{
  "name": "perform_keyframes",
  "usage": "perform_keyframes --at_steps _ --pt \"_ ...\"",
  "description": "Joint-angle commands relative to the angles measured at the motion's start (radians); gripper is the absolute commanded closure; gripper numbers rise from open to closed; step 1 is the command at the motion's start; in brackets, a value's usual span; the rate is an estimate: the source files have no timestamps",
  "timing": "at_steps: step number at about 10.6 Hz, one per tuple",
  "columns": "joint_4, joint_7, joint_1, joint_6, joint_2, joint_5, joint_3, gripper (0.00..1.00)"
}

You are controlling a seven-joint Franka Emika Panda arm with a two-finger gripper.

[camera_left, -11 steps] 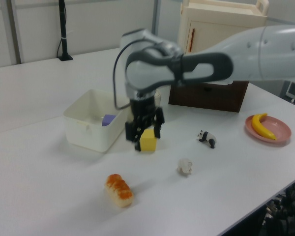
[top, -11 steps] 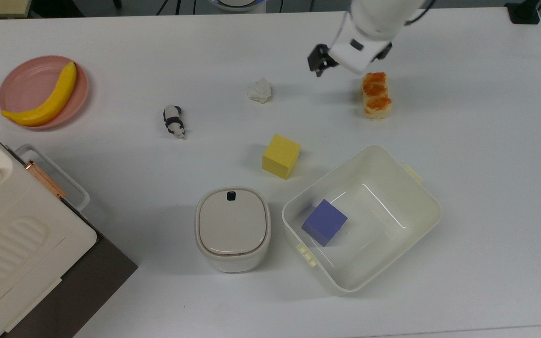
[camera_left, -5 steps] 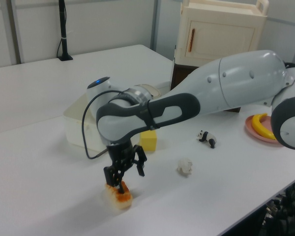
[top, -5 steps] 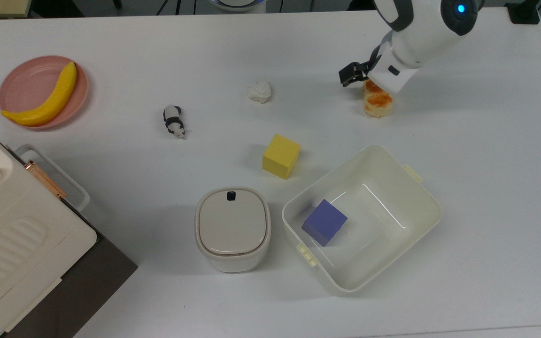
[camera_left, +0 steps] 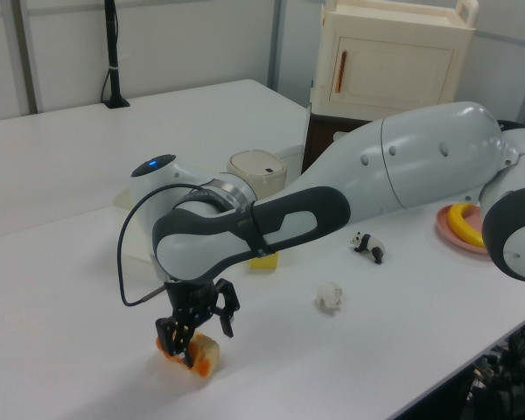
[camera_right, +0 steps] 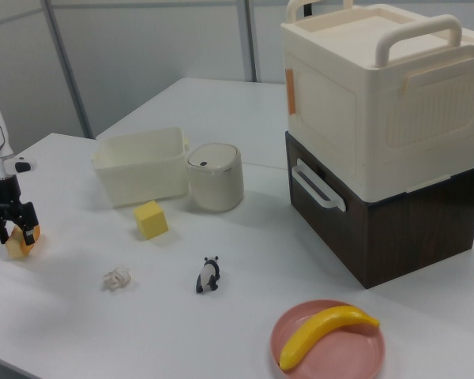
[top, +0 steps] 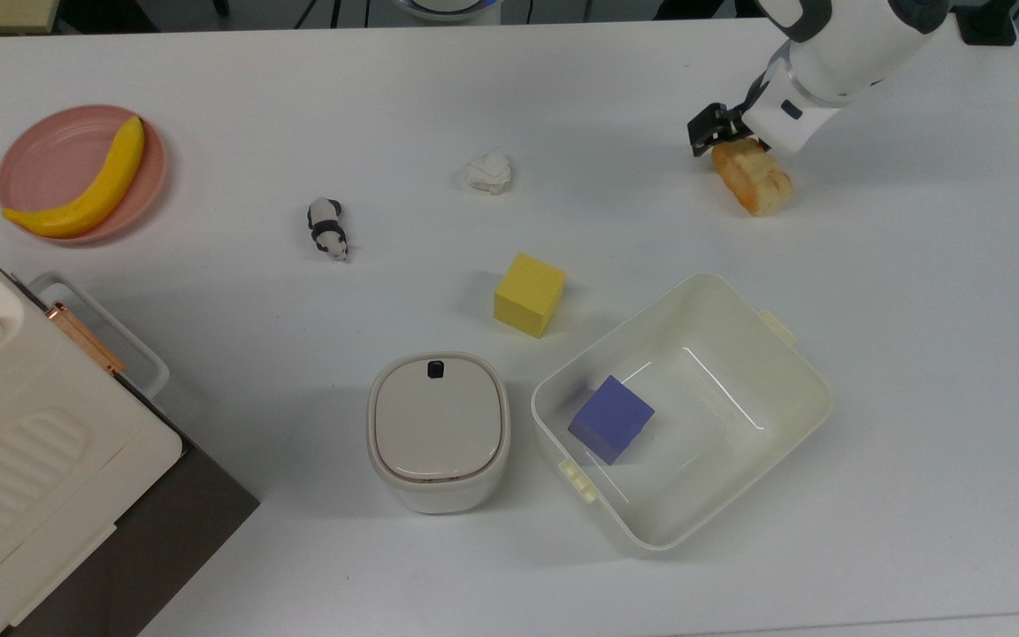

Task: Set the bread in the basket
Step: 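Carry the held sushi over the white basket and lower it in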

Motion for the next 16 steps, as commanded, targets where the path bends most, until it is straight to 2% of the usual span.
perform_keyframes --at_steps 1,2,4,6,9,11,12,13,14,15,16 --pt "0.011 0.022 0.04 0.014 0.01 -0.002 -0.016 0.54" --pt "0.014 0.023 0.038 0.022 0.01 -0.002 -0.016 0.97" --pt "0.02 0.023 0.032 0.043 0.009 -0.002 -0.016 1.0" --pt "0.078 0.015 0.0 0.034 -0.016 -0.004 -0.031 1.0" --pt "0.256 -0.006 -0.173 0.034 -0.063 -0.028 -0.03 1.0" --pt "0.312 -0.006 -0.265 0.078 -0.054 -0.028 -0.03 0.98" --pt "0.306 0.003 -0.282 0.142 -0.053 -0.03 -0.03 0.72" --pt "0.306 0.023 -0.286 0.181 -0.031 -0.03 -0.031 0.14" --pt "0.307 0.073 -0.292 0.212 -0.013 -0.069 -0.031 0.0" --pt "0.304 0.13 -0.295 0.265 -0.01 -0.108 -0.03 0.0" --pt "0.298 0.173 -0.295 0.287 -0.005 -0.116 -0.03 0.0"
